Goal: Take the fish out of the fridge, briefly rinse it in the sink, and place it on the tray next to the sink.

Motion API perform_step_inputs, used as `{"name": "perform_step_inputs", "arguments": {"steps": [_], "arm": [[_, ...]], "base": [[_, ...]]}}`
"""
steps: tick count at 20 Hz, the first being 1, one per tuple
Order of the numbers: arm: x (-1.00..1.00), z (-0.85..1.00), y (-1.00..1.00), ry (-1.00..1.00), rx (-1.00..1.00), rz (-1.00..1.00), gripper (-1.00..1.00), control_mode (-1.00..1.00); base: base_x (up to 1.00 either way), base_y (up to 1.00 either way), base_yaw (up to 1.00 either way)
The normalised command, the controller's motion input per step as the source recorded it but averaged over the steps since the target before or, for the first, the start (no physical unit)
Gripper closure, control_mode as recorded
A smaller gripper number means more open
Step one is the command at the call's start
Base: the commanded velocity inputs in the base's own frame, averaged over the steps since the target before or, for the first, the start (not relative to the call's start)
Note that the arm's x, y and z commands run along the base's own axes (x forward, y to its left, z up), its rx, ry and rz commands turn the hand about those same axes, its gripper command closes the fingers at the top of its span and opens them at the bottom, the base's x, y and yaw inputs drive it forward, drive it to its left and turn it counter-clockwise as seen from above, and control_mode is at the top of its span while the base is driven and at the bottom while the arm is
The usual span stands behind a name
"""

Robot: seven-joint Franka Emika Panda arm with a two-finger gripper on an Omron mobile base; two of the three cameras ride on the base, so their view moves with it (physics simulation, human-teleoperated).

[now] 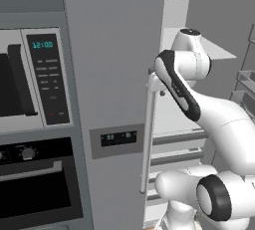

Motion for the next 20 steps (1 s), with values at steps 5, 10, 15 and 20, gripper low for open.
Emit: {"name": "perform_step_inputs", "arguments": {"steps": [5, 10, 15, 20], "arm": [[0.05, 0.00, 0.00, -0.04, -0.02, 0.00, -1.00, -1.00], [-0.15, 0.19, -0.17, -0.44, -0.19, 0.00, -1.00, -1.00], [-0.16, 0.58, -0.49, -0.55, -0.17, 0.00, -1.00, -1.00], [0.10, 0.56, -0.93, -0.29, 0.07, 0.00, -1.00, -1.00]], "base": [[0.00, 0.00, 0.00], [0.00, 0.00, 0.00], [0.00, 0.00, 0.00], [0.00, 0.00, 0.00]]}}
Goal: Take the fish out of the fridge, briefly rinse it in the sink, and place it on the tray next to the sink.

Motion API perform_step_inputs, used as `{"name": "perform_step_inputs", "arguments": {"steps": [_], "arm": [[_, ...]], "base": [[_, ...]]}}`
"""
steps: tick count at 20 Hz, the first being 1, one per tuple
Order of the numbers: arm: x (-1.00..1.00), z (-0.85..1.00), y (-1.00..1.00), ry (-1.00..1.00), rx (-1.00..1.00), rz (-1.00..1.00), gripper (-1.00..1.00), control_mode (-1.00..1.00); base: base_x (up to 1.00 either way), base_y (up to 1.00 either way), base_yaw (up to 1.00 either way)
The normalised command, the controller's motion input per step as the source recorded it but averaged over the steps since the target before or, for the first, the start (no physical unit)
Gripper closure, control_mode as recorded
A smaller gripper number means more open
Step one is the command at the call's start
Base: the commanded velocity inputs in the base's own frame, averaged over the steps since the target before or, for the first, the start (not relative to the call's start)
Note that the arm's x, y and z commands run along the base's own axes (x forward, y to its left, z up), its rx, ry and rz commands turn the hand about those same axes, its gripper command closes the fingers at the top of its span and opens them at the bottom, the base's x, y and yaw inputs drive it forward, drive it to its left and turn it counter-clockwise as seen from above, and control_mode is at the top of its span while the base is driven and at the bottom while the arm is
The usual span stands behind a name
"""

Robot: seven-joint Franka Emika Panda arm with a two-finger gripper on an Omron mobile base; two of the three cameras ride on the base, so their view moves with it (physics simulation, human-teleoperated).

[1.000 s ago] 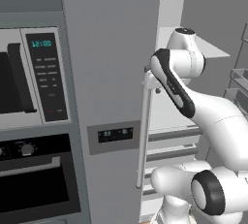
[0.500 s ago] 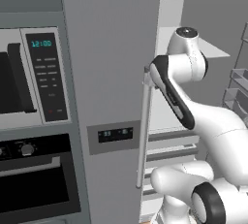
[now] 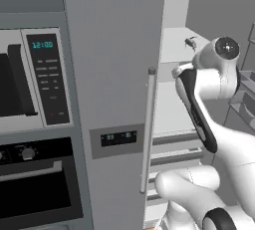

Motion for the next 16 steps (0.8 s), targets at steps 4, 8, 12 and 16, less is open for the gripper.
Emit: {"name": "perform_step_inputs", "arguments": {"steps": [4, 8, 12, 16], "arm": [[0.42, 0.22, -1.00, -0.04, 0.22, 0.05, -1.00, -1.00], [0.88, 0.29, -0.64, 0.07, 0.20, 0.00, -1.00, -1.00], [0.87, 0.29, -0.16, 0.12, 0.08, 0.00, -1.00, -1.00], [0.24, 0.11, 0.00, 0.00, 0.00, -0.01, -1.00, -1.00]], "base": [[0.00, 0.00, 0.00], [0.00, 0.00, 0.00], [0.00, 0.00, 0.00], [0.00, 0.00, 0.00]]}}
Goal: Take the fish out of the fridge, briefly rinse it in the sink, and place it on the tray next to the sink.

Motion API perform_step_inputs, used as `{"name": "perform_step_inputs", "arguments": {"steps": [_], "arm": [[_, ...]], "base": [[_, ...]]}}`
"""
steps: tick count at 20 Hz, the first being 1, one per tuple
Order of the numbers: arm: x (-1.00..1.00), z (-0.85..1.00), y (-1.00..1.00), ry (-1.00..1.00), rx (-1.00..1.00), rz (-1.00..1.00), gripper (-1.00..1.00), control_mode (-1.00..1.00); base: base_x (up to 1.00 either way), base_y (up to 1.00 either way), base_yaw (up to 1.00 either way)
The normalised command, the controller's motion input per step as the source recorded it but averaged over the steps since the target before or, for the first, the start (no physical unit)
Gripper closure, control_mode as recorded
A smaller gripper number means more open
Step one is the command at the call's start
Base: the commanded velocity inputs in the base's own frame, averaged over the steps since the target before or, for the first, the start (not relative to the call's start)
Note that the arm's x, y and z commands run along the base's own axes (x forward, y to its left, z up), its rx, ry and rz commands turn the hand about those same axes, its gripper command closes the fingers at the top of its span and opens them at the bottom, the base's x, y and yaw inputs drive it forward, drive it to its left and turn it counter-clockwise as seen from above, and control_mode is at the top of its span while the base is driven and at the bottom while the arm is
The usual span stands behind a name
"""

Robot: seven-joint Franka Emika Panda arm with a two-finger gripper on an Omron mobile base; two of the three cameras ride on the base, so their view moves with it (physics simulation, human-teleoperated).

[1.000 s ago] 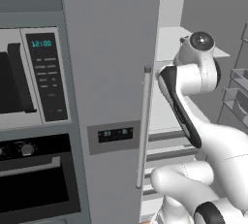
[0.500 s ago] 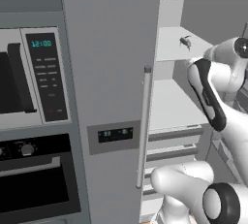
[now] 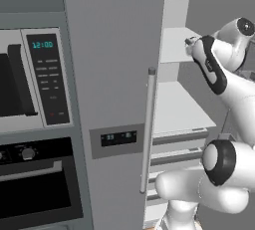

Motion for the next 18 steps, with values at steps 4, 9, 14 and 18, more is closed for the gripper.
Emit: {"name": "perform_step_inputs", "arguments": {"steps": [4, 9, 14, 18], "arm": [[0.46, -0.06, -0.44, -0.01, 0.00, 0.00, -1.00, -1.00], [0.72, -0.01, -0.18, 0.00, 0.02, -0.04, -1.00, -1.00], [0.86, -0.11, -0.08, 0.00, 0.04, -0.09, -1.00, -1.00], [0.81, -0.41, -0.03, 0.00, 0.02, -0.05, -1.00, -1.00]], "base": [[0.00, 0.00, 0.00], [0.00, 0.00, 0.00], [0.00, 0.00, 0.00], [0.00, 0.00, 0.00]]}}
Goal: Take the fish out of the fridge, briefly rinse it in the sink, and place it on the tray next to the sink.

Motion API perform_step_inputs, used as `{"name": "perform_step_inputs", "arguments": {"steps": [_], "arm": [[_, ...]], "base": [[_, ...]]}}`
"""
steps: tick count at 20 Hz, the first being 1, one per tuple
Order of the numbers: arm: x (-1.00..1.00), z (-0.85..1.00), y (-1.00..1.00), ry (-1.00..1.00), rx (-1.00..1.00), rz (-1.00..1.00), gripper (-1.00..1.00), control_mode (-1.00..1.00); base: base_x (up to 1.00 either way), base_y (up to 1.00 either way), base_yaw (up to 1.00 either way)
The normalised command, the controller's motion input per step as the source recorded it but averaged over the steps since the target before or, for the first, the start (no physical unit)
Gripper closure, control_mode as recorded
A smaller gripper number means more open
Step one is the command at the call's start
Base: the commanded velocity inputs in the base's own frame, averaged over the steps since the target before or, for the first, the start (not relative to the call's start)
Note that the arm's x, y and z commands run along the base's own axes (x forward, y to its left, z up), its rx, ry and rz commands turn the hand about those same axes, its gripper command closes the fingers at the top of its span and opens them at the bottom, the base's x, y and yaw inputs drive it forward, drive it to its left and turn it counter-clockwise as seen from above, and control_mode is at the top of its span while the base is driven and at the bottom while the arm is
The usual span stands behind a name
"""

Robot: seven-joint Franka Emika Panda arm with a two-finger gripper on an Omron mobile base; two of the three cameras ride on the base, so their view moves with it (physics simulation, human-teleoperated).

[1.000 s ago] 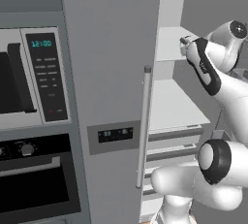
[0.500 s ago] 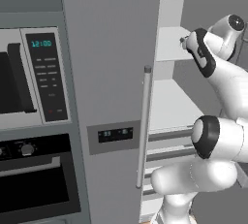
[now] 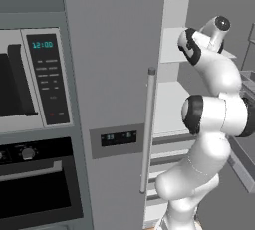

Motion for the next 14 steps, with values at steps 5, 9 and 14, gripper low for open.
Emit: {"name": "perform_step_inputs", "arguments": {"steps": [5, 9, 14], "arm": [[0.82, -0.27, -0.12, 0.00, 0.01, -0.03, 1.00, -1.00], [0.39, -0.13, -0.08, 0.00, 0.00, 0.00, 1.00, -1.00], [-0.62, 0.00, 0.00, 0.02, 0.03, 0.00, 1.00, -1.00]], "base": [[0.00, 0.00, 0.00], [0.00, 0.00, 0.00], [0.00, 0.00, 0.00]]}}
